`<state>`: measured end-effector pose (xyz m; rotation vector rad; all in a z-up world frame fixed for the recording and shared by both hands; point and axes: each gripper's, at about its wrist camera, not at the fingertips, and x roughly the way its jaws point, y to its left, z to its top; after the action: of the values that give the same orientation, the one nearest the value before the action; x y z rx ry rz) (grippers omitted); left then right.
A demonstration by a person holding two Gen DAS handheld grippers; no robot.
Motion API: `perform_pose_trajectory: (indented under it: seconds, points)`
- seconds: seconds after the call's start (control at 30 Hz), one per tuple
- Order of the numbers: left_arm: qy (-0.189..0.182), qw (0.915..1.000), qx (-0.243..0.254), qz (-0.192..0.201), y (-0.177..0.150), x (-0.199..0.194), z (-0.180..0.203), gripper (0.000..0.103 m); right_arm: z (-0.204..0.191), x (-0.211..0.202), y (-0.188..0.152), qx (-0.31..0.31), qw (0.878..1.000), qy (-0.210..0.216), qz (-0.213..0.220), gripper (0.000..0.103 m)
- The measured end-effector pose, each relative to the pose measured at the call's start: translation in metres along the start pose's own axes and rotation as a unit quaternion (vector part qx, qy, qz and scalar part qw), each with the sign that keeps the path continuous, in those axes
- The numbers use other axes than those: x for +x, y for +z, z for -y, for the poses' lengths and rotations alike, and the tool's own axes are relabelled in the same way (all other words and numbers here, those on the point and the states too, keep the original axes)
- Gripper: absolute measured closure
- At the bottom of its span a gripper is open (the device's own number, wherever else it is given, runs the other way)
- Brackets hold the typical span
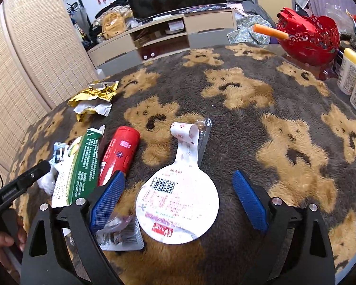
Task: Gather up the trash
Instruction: 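Grasp the clear plastic wrapper with the left tool while the right tool grasps the white lid, then carry the clear wrapper and white lid over the bin with both tools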
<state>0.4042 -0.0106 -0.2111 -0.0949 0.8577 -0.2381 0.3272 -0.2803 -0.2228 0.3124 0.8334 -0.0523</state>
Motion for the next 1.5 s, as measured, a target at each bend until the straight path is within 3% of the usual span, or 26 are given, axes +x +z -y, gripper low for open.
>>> perform_pose_trajectory:
  seconds: [0.2,0.23,0.3,0.37,0.43,0.5,0.7,1.07,1.5]
  points:
    - [0.005,0.9999,0.002,-0.008,0.009,0.019,0.004,0.026,-0.004,0.01,-0.002,-0.008,1.0,0.001,-0.008,0.017]
    - [0.005,0.9999,0.002,-0.013,0.009,0.023,0.004,0.029,-0.004,0.012,-0.003,-0.008,1.0,0.0,-0.01,0.019]
    - [0.003,0.9997,0.002,-0.026,0.007,0.031,0.004,0.051,-0.004,0.017,-0.005,-0.009,1.0,-0.001,-0.016,0.023]
    - [0.012,0.9995,0.01,-0.029,0.003,0.035,0.006,0.061,-0.004,0.016,-0.007,-0.015,1.0,-0.006,-0.01,0.029]
    - [0.021,0.9994,0.022,-0.019,-0.001,0.034,0.009,0.064,-0.002,0.015,-0.008,-0.016,1.0,-0.009,-0.009,0.033]
    - [0.015,0.9995,0.022,-0.017,-0.003,0.032,0.008,0.078,-0.001,0.014,-0.009,-0.017,1.0,-0.009,-0.008,0.033]
    - [0.0,0.9995,0.026,-0.019,-0.007,0.028,0.009,0.088,0.004,0.005,-0.013,-0.016,1.0,-0.007,-0.001,0.035]
    - [-0.008,0.9988,0.046,-0.01,-0.028,-0.006,0.019,0.092,0.005,-0.026,-0.024,-0.019,1.0,0.012,0.002,0.037]
    - [-0.01,0.9982,0.056,0.017,-0.071,-0.106,0.036,0.092,-0.006,-0.107,-0.052,-0.034,0.999,0.033,0.02,0.037]
